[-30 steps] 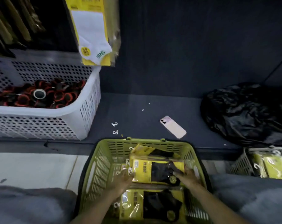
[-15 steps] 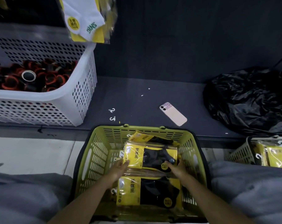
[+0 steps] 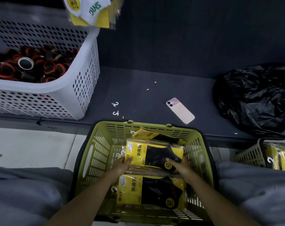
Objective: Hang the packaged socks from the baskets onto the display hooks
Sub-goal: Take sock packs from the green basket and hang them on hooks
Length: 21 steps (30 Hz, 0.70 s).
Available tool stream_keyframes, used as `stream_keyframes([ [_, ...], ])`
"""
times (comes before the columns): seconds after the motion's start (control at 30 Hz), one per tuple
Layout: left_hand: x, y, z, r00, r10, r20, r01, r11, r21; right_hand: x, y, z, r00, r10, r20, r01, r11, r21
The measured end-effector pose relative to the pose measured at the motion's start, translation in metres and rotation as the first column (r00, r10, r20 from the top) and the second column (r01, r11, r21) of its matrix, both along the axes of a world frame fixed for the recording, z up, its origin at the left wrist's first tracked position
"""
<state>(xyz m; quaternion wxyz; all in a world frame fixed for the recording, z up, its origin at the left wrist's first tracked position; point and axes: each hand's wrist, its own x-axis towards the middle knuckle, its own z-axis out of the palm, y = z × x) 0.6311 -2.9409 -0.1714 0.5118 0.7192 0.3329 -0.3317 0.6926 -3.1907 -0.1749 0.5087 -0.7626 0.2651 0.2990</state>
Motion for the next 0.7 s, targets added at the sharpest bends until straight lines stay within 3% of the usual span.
stream_keyframes([
  [0.17, -0.003, 0.008, 0.002, 0.988, 0.151, -0.003, -0.151, 0.987, -0.051, 0.007, 0.013, 0.030, 0.994, 0.101, 0.031, -0.103, 0.990, 0.099],
  [0.33, 0.001, 0.012, 0.023, 0.899, 0.434, 0.064, -0.416, 0.890, -0.188, 0.021, 0.034, 0.065, 0.958, 0.193, 0.212, -0.230, 0.959, 0.166],
  [0.47, 0.014, 0.006, 0.064, 0.777, 0.613, 0.147, -0.532, 0.763, -0.368, 0.043, 0.026, 0.119, 0.928, 0.059, 0.368, -0.158, 0.957, 0.244],
  [0.6, 0.038, -0.004, 0.117, 0.569, 0.804, 0.175, -0.623, 0.560, -0.547, 0.052, 0.016, 0.178, 0.873, -0.133, 0.469, -0.072, 0.916, 0.395],
  [0.7, 0.051, -0.007, 0.166, 0.465, 0.836, 0.290, -0.626, 0.543, -0.560, 0.048, 0.022, 0.212, 0.843, -0.258, 0.472, -0.033, 0.851, 0.524],
])
